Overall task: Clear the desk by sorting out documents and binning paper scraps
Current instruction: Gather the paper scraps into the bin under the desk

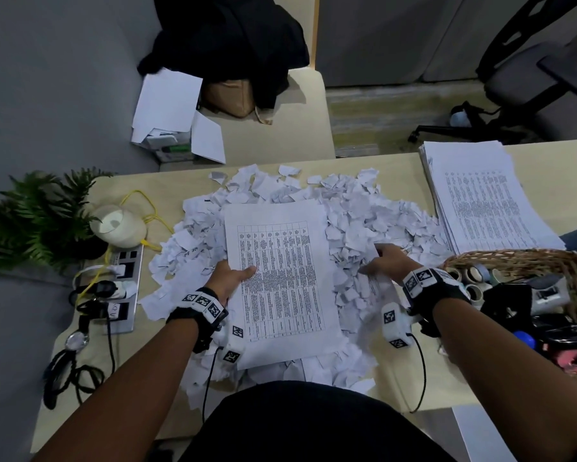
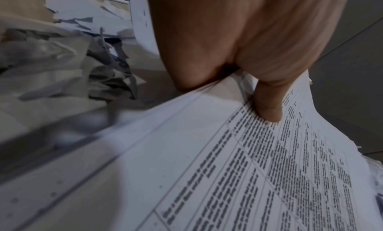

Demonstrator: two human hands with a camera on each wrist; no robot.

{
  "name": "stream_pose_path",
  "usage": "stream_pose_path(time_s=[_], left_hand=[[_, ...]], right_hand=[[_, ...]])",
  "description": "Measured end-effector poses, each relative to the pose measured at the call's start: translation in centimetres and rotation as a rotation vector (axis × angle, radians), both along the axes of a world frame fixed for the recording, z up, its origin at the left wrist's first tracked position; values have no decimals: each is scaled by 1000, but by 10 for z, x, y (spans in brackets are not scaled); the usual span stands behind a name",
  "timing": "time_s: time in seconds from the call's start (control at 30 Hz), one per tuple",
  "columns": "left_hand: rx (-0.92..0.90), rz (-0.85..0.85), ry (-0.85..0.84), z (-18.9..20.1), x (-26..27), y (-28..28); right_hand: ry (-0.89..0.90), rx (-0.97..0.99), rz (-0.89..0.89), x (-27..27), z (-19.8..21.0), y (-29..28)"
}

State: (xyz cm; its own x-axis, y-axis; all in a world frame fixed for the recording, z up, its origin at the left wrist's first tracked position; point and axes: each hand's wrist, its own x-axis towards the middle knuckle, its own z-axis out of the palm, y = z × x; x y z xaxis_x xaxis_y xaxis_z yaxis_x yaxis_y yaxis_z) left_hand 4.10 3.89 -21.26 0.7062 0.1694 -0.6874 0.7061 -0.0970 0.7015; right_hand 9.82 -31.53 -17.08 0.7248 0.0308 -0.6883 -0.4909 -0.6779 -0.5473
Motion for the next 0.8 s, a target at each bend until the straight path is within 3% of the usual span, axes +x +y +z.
stream_pose_path(time_s=[0.13,0.3,0.53,0.8], left_hand=[[27,11,-5,19,0,-9],[65,23,0,25,2,-11],[75,2,14,35,3,-12],[79,34,-40,45,-2,-20]], right_hand=[[27,-46,147,-1,9,-8],[-22,14,180,-3,38,-10],[-80,-203,275,2,78,-13],[-308,-485,234,-8,115,1]])
